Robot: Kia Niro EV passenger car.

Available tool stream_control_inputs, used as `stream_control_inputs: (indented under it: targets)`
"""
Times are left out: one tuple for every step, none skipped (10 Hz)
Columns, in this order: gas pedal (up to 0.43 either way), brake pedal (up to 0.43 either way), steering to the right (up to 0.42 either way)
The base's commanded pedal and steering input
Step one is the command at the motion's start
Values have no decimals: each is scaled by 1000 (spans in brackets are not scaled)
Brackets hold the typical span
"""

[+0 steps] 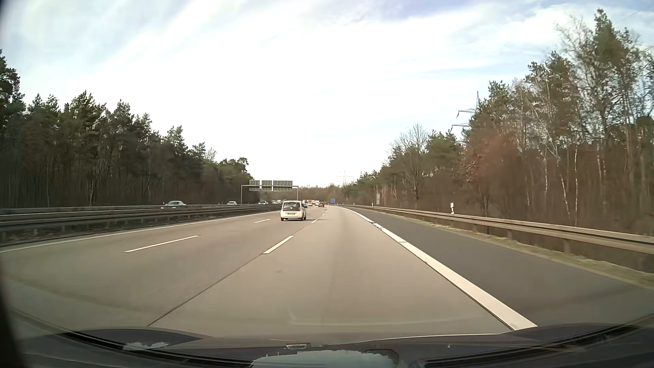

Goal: Follow the waypoints while adhering to traffic rules and regulations

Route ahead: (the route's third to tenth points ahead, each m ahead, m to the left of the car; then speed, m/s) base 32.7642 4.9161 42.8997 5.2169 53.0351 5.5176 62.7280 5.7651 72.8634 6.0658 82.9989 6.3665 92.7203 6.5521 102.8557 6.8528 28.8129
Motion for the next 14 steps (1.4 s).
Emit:
stream_control_inputs:
  targets:
    - [220, 0, -4]
    - [220, 0, -5]
    - [220, 0, -5]
    - [220, 0, -4]
    - [220, 0, -5]
    - [220, 0, -5]
    - [220, 0, -5]
    - [220, 0, -5]
    - [220, 0, -5]
    - [220, 0, -5]
    - [220, 0, -5]
    - [220, 0, -5]
    - [220, 0, -4]
    - [220, 0, -4]
